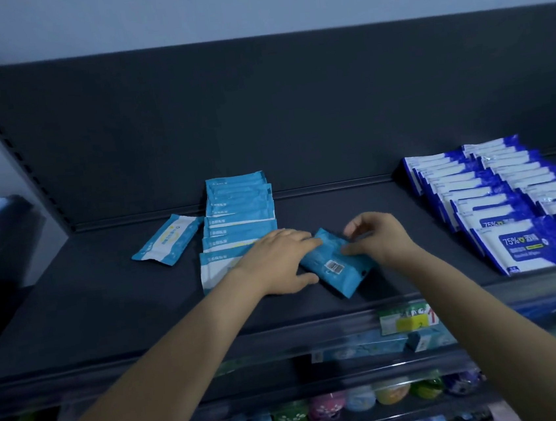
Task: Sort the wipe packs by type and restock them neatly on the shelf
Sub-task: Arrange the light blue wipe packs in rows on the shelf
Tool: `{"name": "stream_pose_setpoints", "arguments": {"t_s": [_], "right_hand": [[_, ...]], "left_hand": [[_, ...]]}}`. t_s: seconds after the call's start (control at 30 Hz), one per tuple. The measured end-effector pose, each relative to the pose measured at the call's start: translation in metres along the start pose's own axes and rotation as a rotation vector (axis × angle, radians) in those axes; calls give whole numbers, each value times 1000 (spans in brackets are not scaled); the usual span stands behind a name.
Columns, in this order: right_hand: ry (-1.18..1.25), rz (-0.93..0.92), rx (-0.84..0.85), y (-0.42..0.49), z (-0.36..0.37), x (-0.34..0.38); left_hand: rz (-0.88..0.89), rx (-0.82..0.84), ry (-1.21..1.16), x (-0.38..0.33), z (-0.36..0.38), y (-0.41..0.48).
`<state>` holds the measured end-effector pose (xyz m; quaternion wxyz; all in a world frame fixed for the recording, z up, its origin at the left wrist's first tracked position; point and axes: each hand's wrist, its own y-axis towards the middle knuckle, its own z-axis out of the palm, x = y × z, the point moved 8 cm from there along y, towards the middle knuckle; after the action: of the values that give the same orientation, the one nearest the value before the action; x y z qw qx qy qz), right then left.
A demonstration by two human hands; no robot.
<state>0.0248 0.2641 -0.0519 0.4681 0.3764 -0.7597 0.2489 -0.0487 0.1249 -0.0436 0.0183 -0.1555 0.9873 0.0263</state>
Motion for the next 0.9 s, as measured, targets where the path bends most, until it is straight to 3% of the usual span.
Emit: {"name": "stream_pose_setpoints", "arguments": {"t_s": [0.1, 0.2, 0.3, 0.4, 0.5, 0.57, 0.7, 0.8, 0.9], "right_hand": [[487, 170, 42, -2, 3, -3], [637, 303, 168, -5, 8, 2], [539, 301, 225, -5, 9, 9], [464, 219, 300, -4, 14, 20], [518, 118, 471, -11, 41, 40], [483, 25, 496, -15, 67, 48], [455, -35, 385, -14, 101, 47], [471, -33, 400, -18, 117, 47], [484, 4, 484, -27, 132, 51]], "left_hand": [[-31, 13, -10, 0, 3, 0], [-10, -149, -154, -4, -10, -2], [-99, -322, -541, 9, -33, -16], [-200, -277, -979, 29, -44, -31], [-253, -94, -984, 52, -41, -51], [-300, -27, -930, 69, -34, -64], [-479, -85, -930, 105, -24, -93], [-456, -86, -1055, 116, -15, -107], [-501, -332, -1301, 122, -19, -117]]}}
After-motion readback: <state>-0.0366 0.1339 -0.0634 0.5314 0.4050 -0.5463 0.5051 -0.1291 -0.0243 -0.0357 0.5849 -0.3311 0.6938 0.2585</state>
